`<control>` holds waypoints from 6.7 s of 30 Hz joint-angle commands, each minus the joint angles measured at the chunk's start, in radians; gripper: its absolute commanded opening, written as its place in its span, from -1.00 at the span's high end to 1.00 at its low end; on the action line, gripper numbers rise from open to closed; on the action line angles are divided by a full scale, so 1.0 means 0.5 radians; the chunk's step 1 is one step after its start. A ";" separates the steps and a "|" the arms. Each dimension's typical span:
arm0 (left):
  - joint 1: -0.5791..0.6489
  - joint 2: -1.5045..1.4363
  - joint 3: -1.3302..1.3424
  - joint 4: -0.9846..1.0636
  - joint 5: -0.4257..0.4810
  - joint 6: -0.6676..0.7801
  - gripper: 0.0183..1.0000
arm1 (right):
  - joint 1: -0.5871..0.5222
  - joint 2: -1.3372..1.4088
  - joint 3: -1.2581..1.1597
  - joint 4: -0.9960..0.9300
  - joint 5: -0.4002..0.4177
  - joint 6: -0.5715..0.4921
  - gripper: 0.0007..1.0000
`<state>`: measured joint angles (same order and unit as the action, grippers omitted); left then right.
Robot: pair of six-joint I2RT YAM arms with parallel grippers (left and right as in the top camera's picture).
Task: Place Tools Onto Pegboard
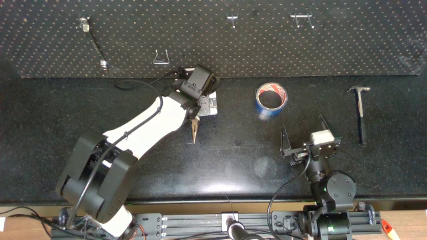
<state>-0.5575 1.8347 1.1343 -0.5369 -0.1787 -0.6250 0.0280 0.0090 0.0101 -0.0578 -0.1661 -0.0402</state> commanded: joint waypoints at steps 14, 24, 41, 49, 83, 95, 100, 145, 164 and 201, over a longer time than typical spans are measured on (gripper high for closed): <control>0.002 0.074 0.028 0.027 0.032 0.026 -0.26 | -0.005 -0.014 -0.012 -0.004 -0.003 -0.021 -1.00; 0.002 0.073 0.028 0.051 0.066 0.027 -0.25 | -0.005 -0.014 -0.012 -0.004 -0.003 -0.021 -1.00; 0.002 0.073 0.028 0.050 0.066 0.027 -0.07 | -0.005 -0.014 -0.012 -0.004 -0.003 -0.021 -1.00; 0.002 0.073 0.028 0.051 0.065 0.037 0.08 | -0.005 -0.014 -0.012 -0.004 -0.003 -0.021 -1.00; 0.555 -0.736 0.028 1.129 0.014 1.209 0.98 | -0.005 -0.014 -0.012 -0.004 -0.003 -0.021 -1.00; 0.552 -0.619 0.027 1.299 0.021 1.139 0.98 | -0.005 -0.014 -0.012 -0.004 -0.004 -0.021 -1.00; 0.552 -0.684 -0.085 1.411 0.045 1.102 0.98 | -0.005 -0.014 -0.012 -0.004 -0.003 -0.021 -1.00; 0.617 -1.178 -0.780 2.042 0.033 1.105 -0.99 | -0.005 -0.014 -0.012 -0.004 -0.003 -0.021 -1.00; 1.399 -3.268 -1.482 0.562 0.823 0.913 -0.99 | -0.005 -0.014 -0.012 -0.004 -0.003 -0.021 -1.00; 1.342 -3.663 -2.258 0.925 0.509 1.650 -0.99 | -0.005 -0.014 -0.012 -0.004 -0.003 -0.021 -1.00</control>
<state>0.1398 0.0128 0.0158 -0.0814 0.0898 0.1837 0.0280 0.0082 0.0101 -0.0578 -0.1661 -0.0402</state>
